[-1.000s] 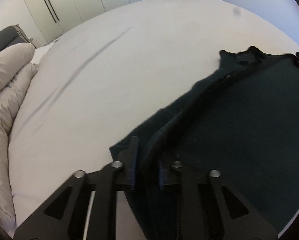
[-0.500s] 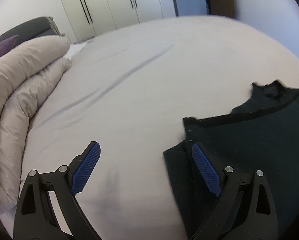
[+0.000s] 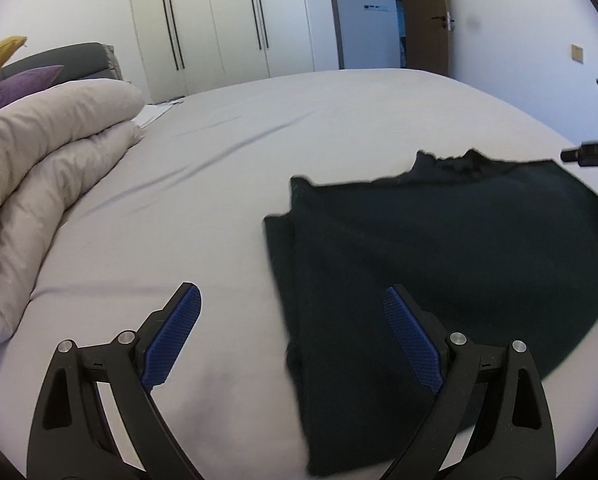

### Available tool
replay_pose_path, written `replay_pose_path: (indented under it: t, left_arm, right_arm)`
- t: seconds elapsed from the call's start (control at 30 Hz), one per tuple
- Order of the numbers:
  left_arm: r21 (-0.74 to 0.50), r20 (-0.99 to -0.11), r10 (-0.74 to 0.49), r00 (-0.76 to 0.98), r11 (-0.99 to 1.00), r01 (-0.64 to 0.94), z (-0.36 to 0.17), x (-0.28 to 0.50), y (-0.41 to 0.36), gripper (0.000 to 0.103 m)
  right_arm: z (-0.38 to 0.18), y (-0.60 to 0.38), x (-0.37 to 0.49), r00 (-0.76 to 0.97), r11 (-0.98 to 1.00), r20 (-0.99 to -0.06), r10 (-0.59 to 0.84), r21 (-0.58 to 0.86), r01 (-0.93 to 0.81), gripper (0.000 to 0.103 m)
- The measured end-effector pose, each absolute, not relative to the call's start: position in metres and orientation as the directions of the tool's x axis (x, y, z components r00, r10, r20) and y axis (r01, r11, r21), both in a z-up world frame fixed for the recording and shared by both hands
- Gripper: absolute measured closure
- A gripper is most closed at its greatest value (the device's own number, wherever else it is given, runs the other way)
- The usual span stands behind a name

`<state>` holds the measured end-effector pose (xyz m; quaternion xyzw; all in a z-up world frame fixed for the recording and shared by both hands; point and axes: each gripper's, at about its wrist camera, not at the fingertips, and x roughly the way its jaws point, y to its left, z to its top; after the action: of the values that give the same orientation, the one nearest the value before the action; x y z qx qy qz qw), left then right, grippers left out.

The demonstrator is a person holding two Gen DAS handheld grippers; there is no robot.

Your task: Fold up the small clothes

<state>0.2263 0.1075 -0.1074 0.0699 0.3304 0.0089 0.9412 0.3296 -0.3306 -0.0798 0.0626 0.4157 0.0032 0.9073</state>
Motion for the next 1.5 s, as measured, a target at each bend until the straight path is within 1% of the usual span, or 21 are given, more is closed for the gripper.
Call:
replay_pose_path:
  t: [0.1, 0.2, 0.33, 0.47, 0.53, 0.6, 0.63, 0.67, 0.7, 0.73, 0.8, 0.87, 0.93, 1.03, 1.1, 1.13, 1.17, 1.27, 1.33, 1.43, 1.5]
  left_arm:
    - [0.087, -0.626, 0.030, 0.779, 0.996, 0.031, -0.104, 0.226, 0.117, 0.010]
    - [0.055, -0.606, -0.007, 0.795, 0.997, 0.051, -0.087, 0.235, 0.115, 0.010]
    - [0.086, -0.566, -0.017, 0.824, 0.993, 0.080, -0.074, 0.257, 0.091, 0.010]
    - [0.124, -0.604, -0.013, 0.797, 0.986, 0.110, -0.087, 0.298, 0.070, 0.010]
    - [0.143, -0.670, 0.010, 0.742, 0.983, 0.116, -0.107, 0.317, 0.064, 0.011]
    - [0.081, -0.746, -0.014, 0.665, 0.990, 0.112, -0.129, 0.332, 0.070, 0.017]
    - [0.020, -0.778, -0.039, 0.627, 0.996, 0.087, -0.141, 0.335, 0.081, 0.017]
    - [-0.034, -0.772, -0.071, 0.632, 0.997, 0.071, -0.144, 0.333, 0.090, 0.017]
    - [-0.052, -0.767, -0.078, 0.637, 0.997, 0.060, -0.143, 0.331, 0.095, 0.017]
    - [-0.037, -0.772, -0.069, 0.631, 0.997, 0.063, -0.142, 0.330, 0.094, 0.017]
    - [-0.001, -0.776, -0.048, 0.629, 0.997, 0.075, -0.144, 0.330, 0.089, 0.017]
    - [-0.007, -0.775, -0.049, 0.630, 0.998, 0.069, -0.143, 0.328, 0.089, 0.016]
    - [-0.024, -0.773, -0.059, 0.632, 0.998, 0.064, -0.144, 0.325, 0.091, 0.016]
    - [-0.022, -0.769, -0.060, 0.636, 0.998, 0.067, -0.147, 0.323, 0.091, 0.016]
    - [-0.008, -0.767, -0.047, 0.640, 0.998, 0.063, -0.149, 0.326, 0.092, 0.014]
    - [0.002, -0.765, -0.039, 0.642, 0.998, 0.063, -0.150, 0.325, 0.091, 0.014]
    - [0.005, -0.764, -0.036, 0.644, 0.998, 0.062, -0.150, 0.326, 0.089, 0.014]
    - [-0.008, -0.763, -0.046, 0.645, 0.998, 0.062, -0.152, 0.327, 0.090, 0.014]
    - [-0.010, -0.762, -0.048, 0.645, 0.998, 0.063, -0.152, 0.327, 0.090, 0.014]
    - [-0.007, -0.760, -0.047, 0.649, 0.998, 0.063, -0.153, 0.327, 0.090, 0.014]
    - [-0.011, -0.758, -0.050, 0.650, 0.998, 0.063, -0.153, 0.327, 0.090, 0.014]
  right_arm:
    - [-0.078, -0.329, 0.326, 0.670, 0.983, -0.728, 0.146, 0.183, -0.015, 0.034]
    - [-0.082, -0.317, 0.330, 0.659, 0.973, -0.721, 0.213, 0.218, -0.076, 0.034]
    - [-0.093, -0.305, 0.337, 0.649, 0.958, -0.715, 0.260, 0.274, -0.082, 0.034]
    - [-0.115, -0.303, 0.345, 0.617, 0.938, -0.726, 0.304, 0.340, -0.064, 0.034]
    - [-0.129, -0.302, 0.350, 0.588, 0.938, -0.748, 0.308, 0.343, -0.055, 0.033]
    - [-0.138, -0.308, 0.354, 0.589, 0.930, -0.744, 0.316, 0.366, -0.036, 0.037]
    - [-0.138, -0.317, 0.353, 0.600, 0.920, -0.731, 0.325, 0.392, -0.021, 0.038]
    - [-0.138, -0.323, 0.354, 0.606, 0.910, -0.721, 0.337, 0.414, -0.013, 0.040]
    - [-0.139, -0.329, 0.355, 0.613, 0.898, -0.709, 0.349, 0.440, -0.003, 0.043]
    - [-0.139, -0.333, 0.355, 0.618, 0.896, -0.705, 0.347, 0.445, 0.004, 0.046]
    - [-0.142, -0.338, 0.359, 0.623, 0.900, -0.708, 0.333, 0.437, 0.015, 0.065]
    - [-0.143, -0.351, 0.357, 0.638, 0.887, -0.701, 0.320, 0.458, 0.058, 0.070]
    - [-0.143, -0.367, 0.351, 0.659, 0.871, -0.703, 0.268, 0.469, 0.146, 0.069]
    - [-0.133, -0.369, 0.338, 0.664, 0.871, -0.707, 0.244, 0.461, 0.171, 0.066]
    - [-0.117, -0.352, 0.318, 0.686, 0.859, -0.653, 0.321, 0.506, 0.078, 0.060]
    - [-0.111, -0.337, 0.304, 0.681, 0.816, -0.599, 0.422, 0.578, 0.002, 0.059]
    - [-0.108, -0.322, 0.295, 0.667, 0.786, -0.564, 0.486, 0.615, -0.053, 0.055]
    - [-0.113, -0.264, 0.269, 0.571, 0.689, -0.487, 0.661, 0.694, -0.207, 0.051]
    - [-0.132, -0.232, 0.262, 0.478, 0.620, -0.467, 0.744, 0.750, -0.231, 0.050]
    - [-0.161, -0.210, 0.260, 0.423, 0.649, -0.533, 0.733, 0.735, -0.197, 0.050]
    - [-0.167, -0.216, 0.259, 0.435, 0.629, -0.508, 0.744, 0.752, -0.197, 0.055]
